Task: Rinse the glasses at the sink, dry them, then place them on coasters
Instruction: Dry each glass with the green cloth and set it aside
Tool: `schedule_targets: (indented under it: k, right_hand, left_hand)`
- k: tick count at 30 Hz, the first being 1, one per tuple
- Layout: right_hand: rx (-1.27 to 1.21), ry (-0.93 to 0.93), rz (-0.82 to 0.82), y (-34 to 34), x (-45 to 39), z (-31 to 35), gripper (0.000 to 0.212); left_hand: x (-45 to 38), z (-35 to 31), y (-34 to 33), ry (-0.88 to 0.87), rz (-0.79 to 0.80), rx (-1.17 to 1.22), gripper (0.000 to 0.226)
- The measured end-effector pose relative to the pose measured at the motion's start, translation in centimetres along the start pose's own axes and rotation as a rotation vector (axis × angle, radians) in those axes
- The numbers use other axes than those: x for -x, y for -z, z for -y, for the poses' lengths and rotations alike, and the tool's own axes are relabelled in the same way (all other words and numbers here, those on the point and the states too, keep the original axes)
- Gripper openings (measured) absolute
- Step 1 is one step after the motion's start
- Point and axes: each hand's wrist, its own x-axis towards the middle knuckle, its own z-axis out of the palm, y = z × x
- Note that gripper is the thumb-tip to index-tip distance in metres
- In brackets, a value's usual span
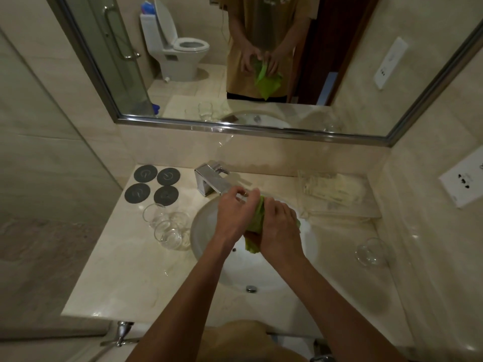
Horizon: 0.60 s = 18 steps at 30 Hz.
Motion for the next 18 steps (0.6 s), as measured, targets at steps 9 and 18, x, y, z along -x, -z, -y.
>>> schedule_targets:
  k: [9, 18]
  right_hand:
    - [-0.561, -0.310, 0.560, 5.1, -3.7, -0.6, 0.068]
    - [-1.020, -0.400, 0.667, 5.9, -3.4, -2.2, 0.067]
  left_hand:
    - [0.4, -1.4, 0.9, -0.062, 0.073, 0.135, 0.021]
    - [0.3, -1.8, 0.8, -0.153, 0.141, 0.232, 0.033]
